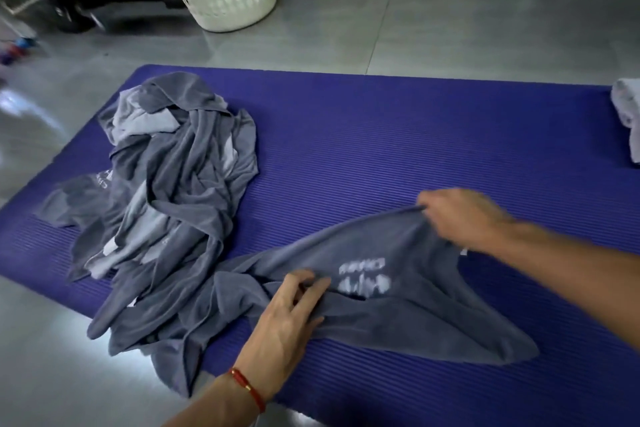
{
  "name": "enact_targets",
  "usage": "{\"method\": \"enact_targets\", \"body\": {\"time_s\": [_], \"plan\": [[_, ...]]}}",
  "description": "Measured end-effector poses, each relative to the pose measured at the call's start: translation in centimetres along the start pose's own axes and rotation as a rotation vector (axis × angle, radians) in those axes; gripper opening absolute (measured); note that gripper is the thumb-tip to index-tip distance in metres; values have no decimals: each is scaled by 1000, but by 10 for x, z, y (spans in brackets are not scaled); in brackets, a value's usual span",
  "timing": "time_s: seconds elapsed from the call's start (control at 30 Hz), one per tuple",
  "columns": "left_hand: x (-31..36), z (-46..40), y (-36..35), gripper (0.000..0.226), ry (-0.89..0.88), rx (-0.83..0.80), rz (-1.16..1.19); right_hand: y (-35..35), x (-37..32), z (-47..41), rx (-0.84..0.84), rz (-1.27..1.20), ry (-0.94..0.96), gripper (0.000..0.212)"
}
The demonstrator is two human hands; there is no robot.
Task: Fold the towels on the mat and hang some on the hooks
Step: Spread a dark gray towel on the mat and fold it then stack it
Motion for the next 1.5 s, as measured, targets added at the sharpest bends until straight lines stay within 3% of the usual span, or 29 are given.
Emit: {"method": "enact_targets", "body": {"time_s": [0.13, 0.23, 0.33, 0.43, 0.53, 0.63, 0.67, 0.73, 0.83, 0.9, 0.97, 1.03, 1.13, 1.2, 1.27, 1.33, 1.37, 1.43, 1.5], "plan": [[12, -14, -12, 31, -125, 66, -71, 3, 114, 43, -52, 24, -434, 23], [46, -47, -17, 26, -260, 73, -34, -31, 156, 80, -206, 76, -562, 29], [84, -80, -19, 25, -331, 12, 108, -56, 145, 94, -243, 121, -498, 51], [89, -82, -22, 43, -280, -105, 151, -54, 86, 94, -154, 61, -263, 68], [41, -45, -10, 59, -20, 3, -77, -46, 8, 84, -107, 0, 81, 62], [-47, 5, 1, 76, 504, -13, -374, -48, -45, 67, -111, 45, 307, 59], [-71, 18, 2, 74, 626, -58, -423, -44, -58, 59, -91, 66, 360, 58], [-100, 29, 5, 55, 697, -165, -411, -36, -81, 46, -48, 66, 439, 57], [-79, 7, 30, 43, 535, -55, -137, -20, -102, 35, -29, -48, 511, 63], [-28, -26, 42, 41, 272, 52, 49, 0, -118, 30, -45, -144, 559, 70], [26, -63, 47, 39, 36, 52, 257, 19, -120, 30, -36, -276, 584, 54], [57, -86, 49, 35, -43, 37, 381, 24, -98, 36, -26, -472, 544, 31], [57, -82, 36, 37, -58, 108, 181, 7, -33, 51, -81, -550, 293, 28], [35, -62, 19, 37, 57, 156, 91, -9, 15, 71, -101, -487, 43, 23], [11, -39, 3, 41, 217, 195, 49, -27, 49, 87, -92, -329, -153, 40], [-5, -24, -15, 44, 256, 167, 38, -37, 56, 96, -6, -207, -284, 62], [-8, -20, -24, 42, 231, 127, 68, -35, 43, 98, 65, -150, -255, 63], [-4, -21, -38, 36, 189, 31, 142, -28, -4, 101, 190, -43, -3, 54], [6, -28, -47, 38, 225, -50, 241, -29, -47, 93, 118, 3, 221, 47]]}}
Point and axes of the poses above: each hand's wrist, its own z-axis away from the middle knuckle, its own y-axis out of the back of the hand, x = y × z, the point moved 5 cm from there along -z, towards the middle knuckle, and after that the axes turned 15 degrees about -x, right-handed, at the moved point
